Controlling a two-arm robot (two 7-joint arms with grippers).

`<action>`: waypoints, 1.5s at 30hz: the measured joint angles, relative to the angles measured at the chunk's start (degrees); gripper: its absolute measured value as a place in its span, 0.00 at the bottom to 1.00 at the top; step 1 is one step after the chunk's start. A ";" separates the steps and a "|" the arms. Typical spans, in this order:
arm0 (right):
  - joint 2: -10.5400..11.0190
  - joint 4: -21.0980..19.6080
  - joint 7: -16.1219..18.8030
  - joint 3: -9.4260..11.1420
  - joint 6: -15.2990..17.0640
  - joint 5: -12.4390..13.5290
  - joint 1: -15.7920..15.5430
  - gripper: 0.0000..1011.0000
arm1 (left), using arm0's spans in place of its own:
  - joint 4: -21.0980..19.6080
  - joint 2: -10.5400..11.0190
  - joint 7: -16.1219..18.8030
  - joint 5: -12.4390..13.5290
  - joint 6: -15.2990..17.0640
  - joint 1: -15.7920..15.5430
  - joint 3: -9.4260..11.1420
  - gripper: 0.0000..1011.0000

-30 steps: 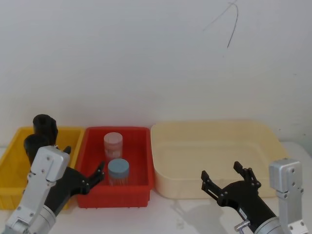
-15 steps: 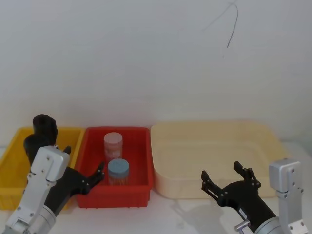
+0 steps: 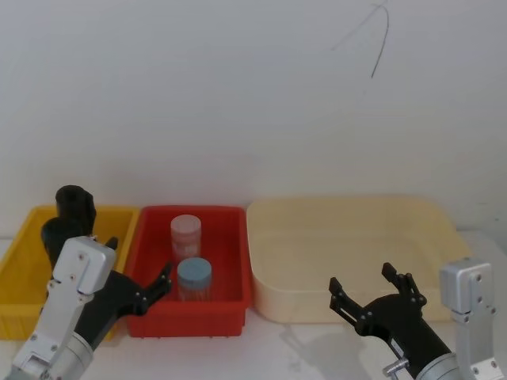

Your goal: Pick up the garbage bag with the one hand and transfer it to the other hand.

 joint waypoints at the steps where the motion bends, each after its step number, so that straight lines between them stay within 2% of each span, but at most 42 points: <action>1: 0.00 0.00 0.00 0.00 0.00 0.00 0.00 0.99 | 0.00 0.00 0.00 0.01 0.00 0.00 0.00 0.99; 13: 0.00 0.00 0.00 0.00 0.00 0.00 0.00 0.99 | -0.53 0.08 -0.08 -0.06 0.16 0.32 -0.17 0.99; 17: 0.00 0.00 0.00 0.00 0.00 0.00 0.00 0.99 | -2.12 0.91 -0.27 -0.76 0.57 1.86 -1.08 0.99; 24: 0.00 0.00 0.00 0.00 0.00 0.00 0.00 0.99 | -5.70 3.08 -0.46 -2.96 0.86 5.85 -4.23 0.99; 29: 0.00 0.00 0.00 0.00 0.00 0.00 0.00 0.99 | -8.13 4.82 -0.26 -5.08 1.08 9.54 -7.67 0.99; 34: 0.00 0.00 0.00 0.00 0.00 0.00 0.00 0.99 | -9.22 5.88 0.06 -7.25 1.86 11.92 -10.63 0.99; 40: 0.00 0.00 0.00 0.00 0.00 0.00 0.00 0.99 | -8.71 6.18 0.15 -9.35 3.96 12.10 -12.71 0.99; 45: 0.00 0.00 0.00 0.00 0.00 0.00 0.00 0.99 | -6.92 5.80 -0.05 -10.31 5.63 10.58 -13.12 0.99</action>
